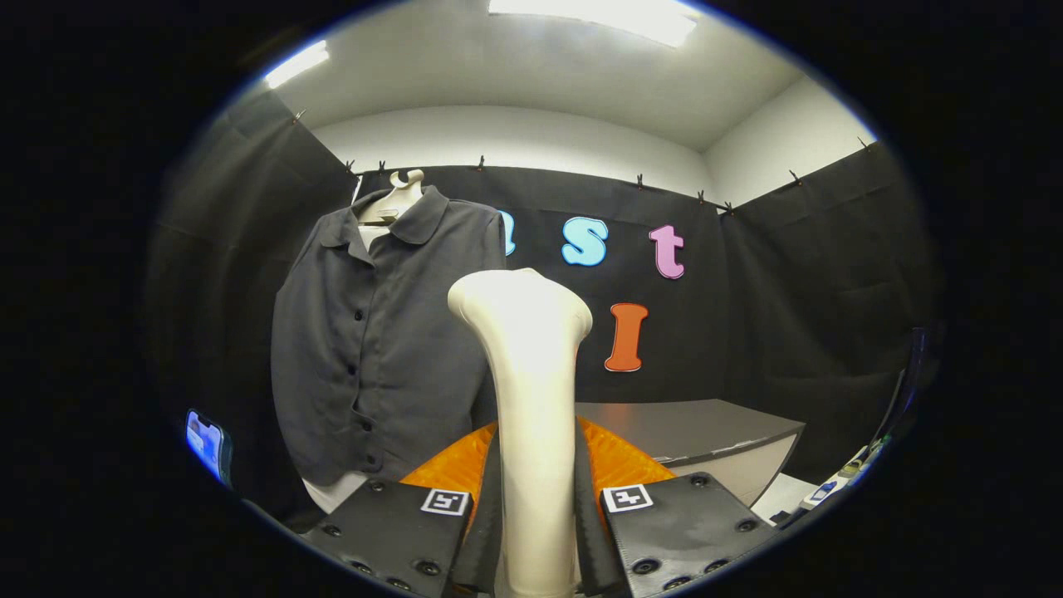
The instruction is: Iron the clothes twice with a garment steamer, once on the left side and once on the right side.
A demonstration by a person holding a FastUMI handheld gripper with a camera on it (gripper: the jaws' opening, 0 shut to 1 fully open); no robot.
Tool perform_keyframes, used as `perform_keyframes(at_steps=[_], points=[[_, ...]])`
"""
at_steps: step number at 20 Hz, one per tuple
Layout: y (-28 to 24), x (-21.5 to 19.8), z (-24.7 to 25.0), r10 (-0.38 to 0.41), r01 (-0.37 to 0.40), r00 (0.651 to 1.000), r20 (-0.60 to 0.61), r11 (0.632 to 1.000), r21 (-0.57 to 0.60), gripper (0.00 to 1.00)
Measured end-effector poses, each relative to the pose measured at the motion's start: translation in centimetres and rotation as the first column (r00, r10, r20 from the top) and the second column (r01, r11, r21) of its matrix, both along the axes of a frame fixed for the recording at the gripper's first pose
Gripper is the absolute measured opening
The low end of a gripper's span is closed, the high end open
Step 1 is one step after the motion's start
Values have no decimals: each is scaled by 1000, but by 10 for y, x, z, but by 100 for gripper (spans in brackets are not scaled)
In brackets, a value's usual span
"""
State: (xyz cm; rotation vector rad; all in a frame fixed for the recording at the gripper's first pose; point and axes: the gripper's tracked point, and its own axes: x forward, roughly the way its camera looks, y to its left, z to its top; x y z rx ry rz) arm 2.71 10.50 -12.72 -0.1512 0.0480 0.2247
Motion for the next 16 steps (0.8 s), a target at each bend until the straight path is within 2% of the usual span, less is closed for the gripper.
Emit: perform_keyframes(at_steps=[16], points=[[-22,-11,-15,24,-24,999,-23,1000,-7,45]])
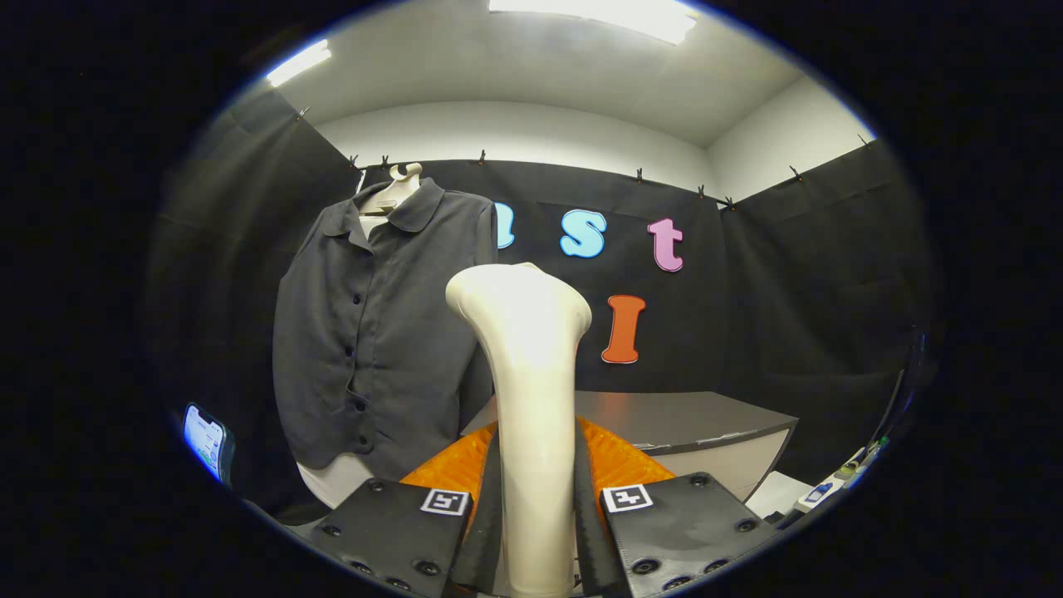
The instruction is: Iron the clothes twice with a garment steamer, once on the left side and once on the right side.
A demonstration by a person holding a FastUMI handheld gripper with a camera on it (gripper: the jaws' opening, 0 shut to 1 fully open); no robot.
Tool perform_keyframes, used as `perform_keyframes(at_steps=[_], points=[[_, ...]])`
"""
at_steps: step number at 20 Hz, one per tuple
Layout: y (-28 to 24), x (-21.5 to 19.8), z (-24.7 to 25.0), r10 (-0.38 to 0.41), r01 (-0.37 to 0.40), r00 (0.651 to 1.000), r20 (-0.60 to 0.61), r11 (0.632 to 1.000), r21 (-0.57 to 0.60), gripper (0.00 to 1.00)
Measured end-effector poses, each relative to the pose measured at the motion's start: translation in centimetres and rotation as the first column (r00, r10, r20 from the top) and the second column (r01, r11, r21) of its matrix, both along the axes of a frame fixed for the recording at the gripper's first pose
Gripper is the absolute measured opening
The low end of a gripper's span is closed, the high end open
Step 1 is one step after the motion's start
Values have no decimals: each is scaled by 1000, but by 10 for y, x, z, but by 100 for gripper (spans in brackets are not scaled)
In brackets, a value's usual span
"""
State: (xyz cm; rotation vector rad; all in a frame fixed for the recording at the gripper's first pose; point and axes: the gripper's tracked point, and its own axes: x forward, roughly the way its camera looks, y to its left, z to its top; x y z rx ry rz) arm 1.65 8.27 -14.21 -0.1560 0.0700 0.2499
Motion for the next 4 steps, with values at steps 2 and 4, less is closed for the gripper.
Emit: perform_keyframes(at_steps=[2,4], points=[[-1,0,1,5,-5,1000,7,1000,1,45],[0,1,0,8,-8,1000,7,1000,1,45]])
